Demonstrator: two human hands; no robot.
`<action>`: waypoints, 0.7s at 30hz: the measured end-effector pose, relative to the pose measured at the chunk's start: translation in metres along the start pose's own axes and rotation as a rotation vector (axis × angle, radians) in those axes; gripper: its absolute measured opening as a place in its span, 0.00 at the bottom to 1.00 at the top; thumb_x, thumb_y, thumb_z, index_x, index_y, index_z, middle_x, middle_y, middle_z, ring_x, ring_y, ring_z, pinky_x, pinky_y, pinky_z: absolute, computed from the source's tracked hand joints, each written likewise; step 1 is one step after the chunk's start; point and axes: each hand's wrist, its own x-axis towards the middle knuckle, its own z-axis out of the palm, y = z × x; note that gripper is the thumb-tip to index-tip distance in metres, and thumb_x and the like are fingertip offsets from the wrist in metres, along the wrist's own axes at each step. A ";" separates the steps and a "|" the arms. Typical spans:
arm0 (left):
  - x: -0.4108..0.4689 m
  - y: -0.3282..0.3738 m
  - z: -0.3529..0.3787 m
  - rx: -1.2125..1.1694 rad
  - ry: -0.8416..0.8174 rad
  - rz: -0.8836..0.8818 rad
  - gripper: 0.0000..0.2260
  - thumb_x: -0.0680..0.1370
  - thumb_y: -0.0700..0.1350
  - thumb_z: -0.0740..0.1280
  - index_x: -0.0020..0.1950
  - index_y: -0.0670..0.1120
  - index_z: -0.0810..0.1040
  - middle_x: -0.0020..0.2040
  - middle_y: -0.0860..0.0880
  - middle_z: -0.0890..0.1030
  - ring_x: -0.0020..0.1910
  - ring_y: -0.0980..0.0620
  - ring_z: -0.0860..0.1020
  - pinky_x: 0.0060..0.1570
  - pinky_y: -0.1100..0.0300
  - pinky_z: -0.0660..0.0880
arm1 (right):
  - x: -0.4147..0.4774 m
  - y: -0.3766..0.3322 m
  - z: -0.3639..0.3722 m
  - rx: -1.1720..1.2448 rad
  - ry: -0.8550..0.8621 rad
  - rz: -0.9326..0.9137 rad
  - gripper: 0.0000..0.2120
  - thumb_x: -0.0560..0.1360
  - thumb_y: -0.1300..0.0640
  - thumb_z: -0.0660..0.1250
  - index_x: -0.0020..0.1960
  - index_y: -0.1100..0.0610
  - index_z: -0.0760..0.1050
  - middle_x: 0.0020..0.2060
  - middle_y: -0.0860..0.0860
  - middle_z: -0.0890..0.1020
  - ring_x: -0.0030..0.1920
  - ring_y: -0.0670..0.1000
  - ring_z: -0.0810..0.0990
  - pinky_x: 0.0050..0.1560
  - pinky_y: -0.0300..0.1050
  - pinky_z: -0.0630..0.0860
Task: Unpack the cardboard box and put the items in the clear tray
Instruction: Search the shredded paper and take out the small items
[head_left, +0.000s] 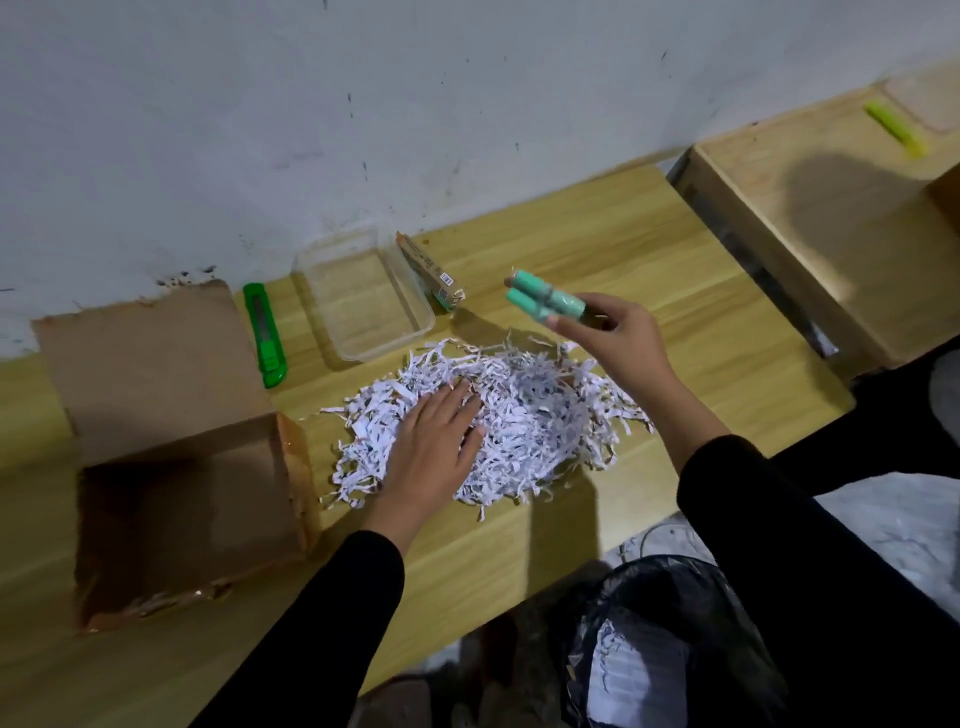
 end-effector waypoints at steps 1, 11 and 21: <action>0.000 0.001 0.000 0.010 0.004 0.001 0.30 0.77 0.59 0.41 0.72 0.48 0.66 0.75 0.49 0.63 0.74 0.50 0.60 0.73 0.56 0.49 | 0.008 -0.003 0.007 -0.027 0.033 0.000 0.15 0.67 0.49 0.74 0.51 0.54 0.81 0.40 0.57 0.82 0.38 0.48 0.76 0.38 0.41 0.72; 0.000 0.001 0.000 0.025 0.007 -0.027 0.21 0.80 0.54 0.51 0.67 0.47 0.72 0.71 0.48 0.70 0.70 0.50 0.69 0.70 0.58 0.52 | 0.083 0.001 0.074 -0.207 0.121 0.129 0.22 0.70 0.46 0.70 0.57 0.61 0.76 0.46 0.55 0.79 0.39 0.50 0.77 0.29 0.38 0.71; 0.002 0.000 0.001 0.018 0.089 -0.024 0.17 0.78 0.51 0.55 0.62 0.48 0.76 0.67 0.49 0.75 0.64 0.48 0.74 0.65 0.50 0.67 | 0.114 -0.007 0.097 -0.421 0.107 0.064 0.19 0.68 0.40 0.69 0.36 0.56 0.76 0.29 0.52 0.75 0.30 0.51 0.73 0.28 0.41 0.64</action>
